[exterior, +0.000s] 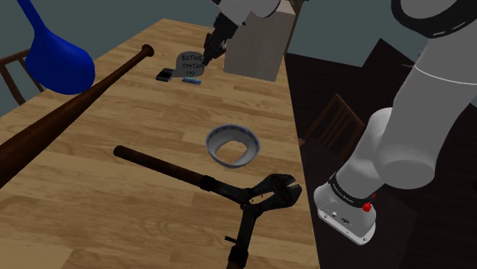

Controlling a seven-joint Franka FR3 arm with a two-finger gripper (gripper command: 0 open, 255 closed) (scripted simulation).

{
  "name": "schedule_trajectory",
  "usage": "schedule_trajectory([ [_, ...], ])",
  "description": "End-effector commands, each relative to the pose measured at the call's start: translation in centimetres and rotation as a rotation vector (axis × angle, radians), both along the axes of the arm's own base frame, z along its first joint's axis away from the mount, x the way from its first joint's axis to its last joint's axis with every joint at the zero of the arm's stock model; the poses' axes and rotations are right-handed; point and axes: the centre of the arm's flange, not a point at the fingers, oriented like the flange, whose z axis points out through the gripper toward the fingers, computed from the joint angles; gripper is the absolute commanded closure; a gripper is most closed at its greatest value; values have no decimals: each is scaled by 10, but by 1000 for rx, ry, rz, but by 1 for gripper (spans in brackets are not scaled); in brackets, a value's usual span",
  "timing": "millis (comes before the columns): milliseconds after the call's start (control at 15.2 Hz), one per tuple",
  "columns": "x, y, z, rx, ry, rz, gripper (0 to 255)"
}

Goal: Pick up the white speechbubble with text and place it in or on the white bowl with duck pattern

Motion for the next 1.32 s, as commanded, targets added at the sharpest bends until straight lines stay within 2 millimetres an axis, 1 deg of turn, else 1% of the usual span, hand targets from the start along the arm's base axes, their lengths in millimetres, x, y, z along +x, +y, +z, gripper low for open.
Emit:
schedule_trajectory([
  [0,0,0,11,0,0,0,255],
  [132,0,0,20,0,0,0,255],
  [1254,-222,28,31,0,0,0,255],
])
